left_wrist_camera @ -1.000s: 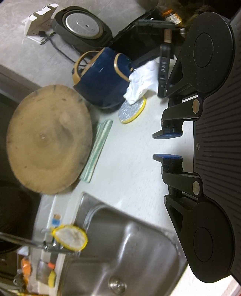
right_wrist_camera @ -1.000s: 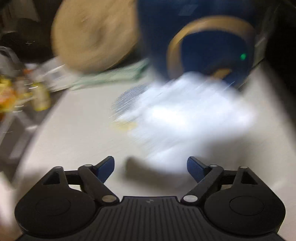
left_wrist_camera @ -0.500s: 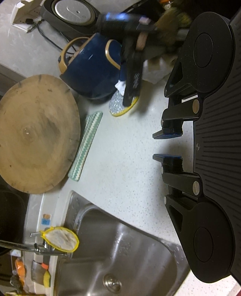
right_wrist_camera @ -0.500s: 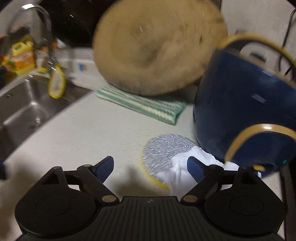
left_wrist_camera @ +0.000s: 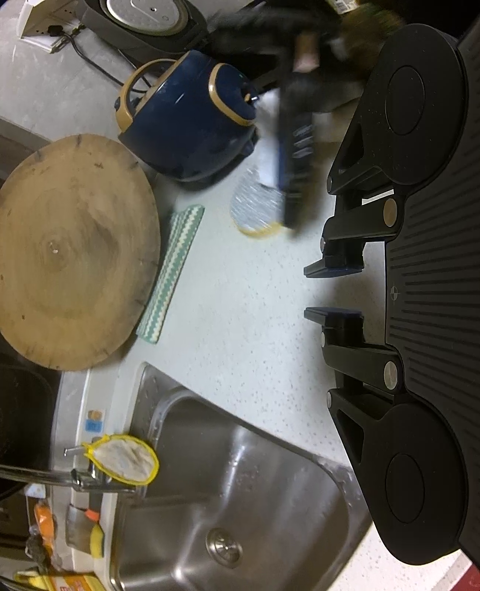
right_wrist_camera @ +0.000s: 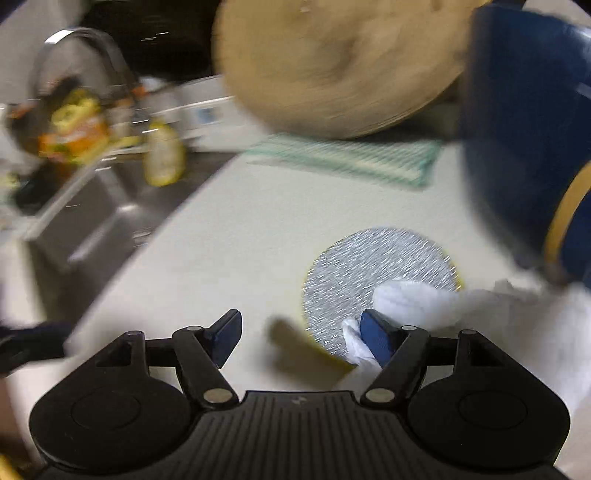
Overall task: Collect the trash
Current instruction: 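Lower the open right gripper onto the white tissue by the scrubber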
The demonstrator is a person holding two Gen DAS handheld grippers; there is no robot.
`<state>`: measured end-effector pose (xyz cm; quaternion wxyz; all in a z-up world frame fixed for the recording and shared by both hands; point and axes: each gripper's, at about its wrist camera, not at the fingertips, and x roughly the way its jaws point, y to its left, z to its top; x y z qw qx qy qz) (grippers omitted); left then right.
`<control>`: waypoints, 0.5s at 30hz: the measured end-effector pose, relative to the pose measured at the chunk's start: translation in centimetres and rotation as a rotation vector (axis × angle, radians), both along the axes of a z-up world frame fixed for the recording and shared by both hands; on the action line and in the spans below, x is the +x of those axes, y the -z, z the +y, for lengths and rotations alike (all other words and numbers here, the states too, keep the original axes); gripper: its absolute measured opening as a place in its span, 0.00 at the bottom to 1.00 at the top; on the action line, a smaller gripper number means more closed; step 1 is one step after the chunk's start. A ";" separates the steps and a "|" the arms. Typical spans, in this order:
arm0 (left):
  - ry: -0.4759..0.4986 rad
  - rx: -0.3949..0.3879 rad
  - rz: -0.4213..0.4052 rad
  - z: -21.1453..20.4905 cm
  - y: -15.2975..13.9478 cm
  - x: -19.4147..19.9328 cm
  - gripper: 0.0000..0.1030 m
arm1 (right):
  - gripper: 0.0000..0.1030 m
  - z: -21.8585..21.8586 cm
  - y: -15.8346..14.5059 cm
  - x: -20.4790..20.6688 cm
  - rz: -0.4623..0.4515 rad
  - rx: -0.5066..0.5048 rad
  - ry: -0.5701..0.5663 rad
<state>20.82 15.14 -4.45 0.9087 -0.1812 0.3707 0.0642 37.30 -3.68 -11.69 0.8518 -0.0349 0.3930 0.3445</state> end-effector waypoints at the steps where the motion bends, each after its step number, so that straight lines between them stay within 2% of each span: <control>1: 0.006 -0.006 -0.003 -0.1 0.0 0.2 0.19 | 0.71 -0.1 0.0 -1.0 0.035 0.031 -0.047; 4: 0.039 -0.032 -0.006 -0.6 0.2 0.7 0.19 | 0.70 -0.4 0.5 -4.0 0.122 0.077 -0.166; 5: 0.055 -0.038 -0.008 -0.8 0.3 1.0 0.19 | 0.70 -0.6 0.6 -4.8 0.122 0.075 -0.177; 9: 0.118 -0.079 -0.011 -1.9 0.7 3.0 0.19 | 0.70 -2.4 -0.6 -7.2 -0.030 0.019 -0.085; 12: 0.152 -0.103 -0.029 -2.8 1.0 5.2 0.19 | 0.75 -3.9 -2.2 -7.3 -0.199 -0.042 0.058; 13: 0.157 -0.108 -0.036 -2.9 1.1 5.9 0.19 | 0.79 -4.2 -2.5 -6.9 -0.230 -0.062 0.094; 15: 0.159 -0.105 -0.039 -3.1 1.4 7.8 0.19 | 0.79 -4.6 -2.3 -5.1 -0.239 -0.086 0.146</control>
